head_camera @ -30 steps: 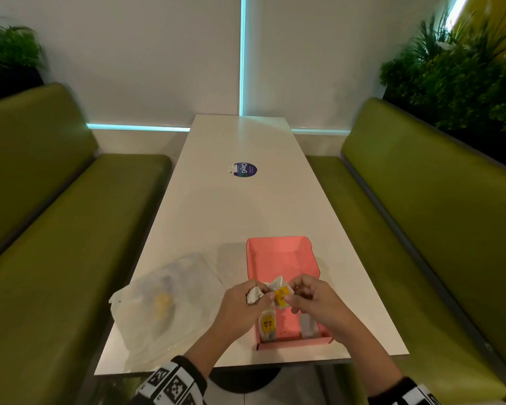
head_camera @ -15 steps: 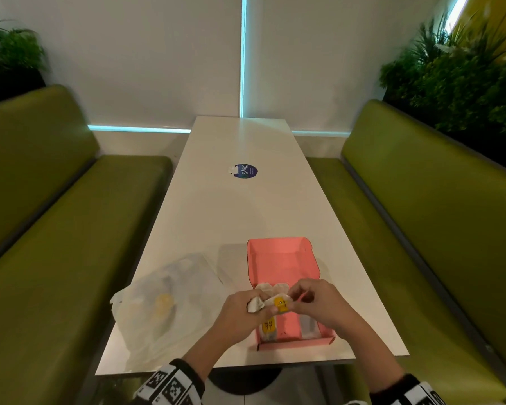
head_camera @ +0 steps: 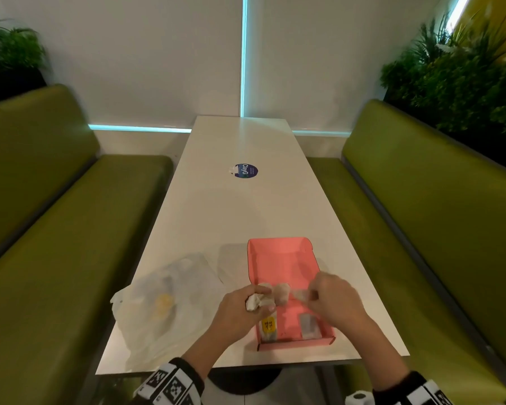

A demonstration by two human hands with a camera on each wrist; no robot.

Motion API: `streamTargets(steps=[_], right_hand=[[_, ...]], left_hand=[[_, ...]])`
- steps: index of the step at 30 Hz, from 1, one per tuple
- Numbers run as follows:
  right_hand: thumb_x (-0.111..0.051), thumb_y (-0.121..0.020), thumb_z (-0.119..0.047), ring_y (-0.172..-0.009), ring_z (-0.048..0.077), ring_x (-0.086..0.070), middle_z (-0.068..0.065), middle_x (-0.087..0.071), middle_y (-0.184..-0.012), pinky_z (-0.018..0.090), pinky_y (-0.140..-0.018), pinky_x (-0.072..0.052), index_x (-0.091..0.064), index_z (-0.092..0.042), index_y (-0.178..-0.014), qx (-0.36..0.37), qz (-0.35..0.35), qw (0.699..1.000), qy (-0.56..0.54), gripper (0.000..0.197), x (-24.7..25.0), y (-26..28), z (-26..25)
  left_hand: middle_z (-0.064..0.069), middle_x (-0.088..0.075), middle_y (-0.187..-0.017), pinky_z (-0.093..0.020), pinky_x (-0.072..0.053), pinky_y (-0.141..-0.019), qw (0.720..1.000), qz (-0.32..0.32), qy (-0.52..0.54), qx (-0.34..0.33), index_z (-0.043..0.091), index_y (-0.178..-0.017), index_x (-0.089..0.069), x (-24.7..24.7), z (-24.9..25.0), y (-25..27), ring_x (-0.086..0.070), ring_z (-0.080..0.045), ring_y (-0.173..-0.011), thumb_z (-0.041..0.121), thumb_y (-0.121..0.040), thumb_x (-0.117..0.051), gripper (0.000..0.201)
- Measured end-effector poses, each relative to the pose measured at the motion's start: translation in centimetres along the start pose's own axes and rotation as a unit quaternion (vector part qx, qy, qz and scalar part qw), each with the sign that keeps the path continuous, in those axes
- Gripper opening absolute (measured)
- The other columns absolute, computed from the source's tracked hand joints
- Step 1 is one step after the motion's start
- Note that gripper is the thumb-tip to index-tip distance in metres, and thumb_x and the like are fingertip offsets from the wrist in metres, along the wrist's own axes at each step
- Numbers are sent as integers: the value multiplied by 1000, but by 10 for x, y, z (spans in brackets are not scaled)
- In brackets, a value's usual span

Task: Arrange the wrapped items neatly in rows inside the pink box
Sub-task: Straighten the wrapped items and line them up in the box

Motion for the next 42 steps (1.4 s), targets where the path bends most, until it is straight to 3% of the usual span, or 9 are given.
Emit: streamTargets(steps=[7, 12, 16, 19, 23, 28, 32, 37, 42], right_hand=[[-63, -85, -22, -77, 13, -58, -3, -63, -85, 22, -66, -41, -64, -20, -77, 38, -66, 997, 26, 8, -2, 6, -19], [-65, -83, -26, -79, 12, -54, -8, -54, -81, 16, -54, -32, -61, -24, -71, 60, -58, 997, -3, 13, 4, 6, -23], [-74, -74, -32, -91, 10, -55, -13, -50, -92, 23, -74, -46, -67, -25, -97, 81, -48, 988, -120, 26, 8, 5, -20], [-75, -74, -30, -89, 11, -55, -13, -50, -91, 31, -81, -51, -65, -27, -78, 89, -63, 987, -116, 12, 4, 2, -17], [-73, -78, -29, -85, 9, -55, -11, -53, -92, 30, -80, -53, -69, -23, -82, 79, -14, 984, -157, 8, -7, -3, -14], [-68, -83, -26, -85, 14, -58, -5, -57, -90, 30, -78, -51, -70, -19, -87, 44, -7, 991, -125, 8, -19, -12, -7], [-60, -88, -20, -84, 15, -60, -1, -66, -95, 26, -75, -49, -70, -19, -93, -7, -23, 996, -83, 11, -40, -24, 3], [-57, -85, -19, -84, 20, -59, 4, -61, -92, 28, -70, -45, -67, -16, -90, -18, -46, 996, -68, 11, -66, -38, 0], [-57, -88, -22, -84, 18, -60, 3, -65, -94, 29, -75, -49, -66, -18, -95, -22, 20, 993, -118, 12, -76, -47, -4]], left_hand=[[14, -57, -125, -16, -40, -95, 994, -103, -17, -18, 39, -117, -60, -13, 1, 0, -51, -3, -117, 42, -73, -76, 48], [11, -62, -88, -26, -47, -75, 993, -99, -37, -52, 21, -97, -70, -17, 6, 3, -59, -7, -84, 40, -73, -77, 31], [11, -61, -75, -20, -42, -65, 996, -62, -2, -71, 18, -81, -68, -16, 3, 2, -53, -2, -68, 33, -78, -74, 16], [2, -65, -77, -13, -38, -63, 996, -46, 5, -74, 12, -80, -68, -14, 4, 2, -54, -3, -70, 30, -78, -75, 19], [10, -63, -74, -16, -43, -65, 997, -29, 18, -66, 34, -73, -62, -12, 6, 2, -56, -3, -70, 32, -78, -74, 13], [20, -62, -94, -3, -41, -70, 999, 8, -25, -30, 30, -103, -64, -6, 0, 4, -59, 2, -87, 37, -77, -73, 28], [15, -50, -74, -12, -36, -55, 992, 2, -119, 30, 33, -117, -48, -2, -9, 8, -51, -4, -67, 41, -78, -71, 46], [11, -45, -72, -11, -31, -51, 982, -29, -168, 84, 31, -124, -34, -3, -12, 12, -47, -4, -63, 40, -78, -72, 60], [11, -45, -71, -13, -31, -50, 980, -35, -173, 95, 29, -125, -34, -1, -11, 13, -46, -5, -61, 42, -78, -71, 60]])
Point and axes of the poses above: each hand's wrist, its own y-axis away from the middle knuckle, its own x-axis out of the back of the hand, z = x × y, the point moved 3 cm from there along -y, towards the middle knuckle
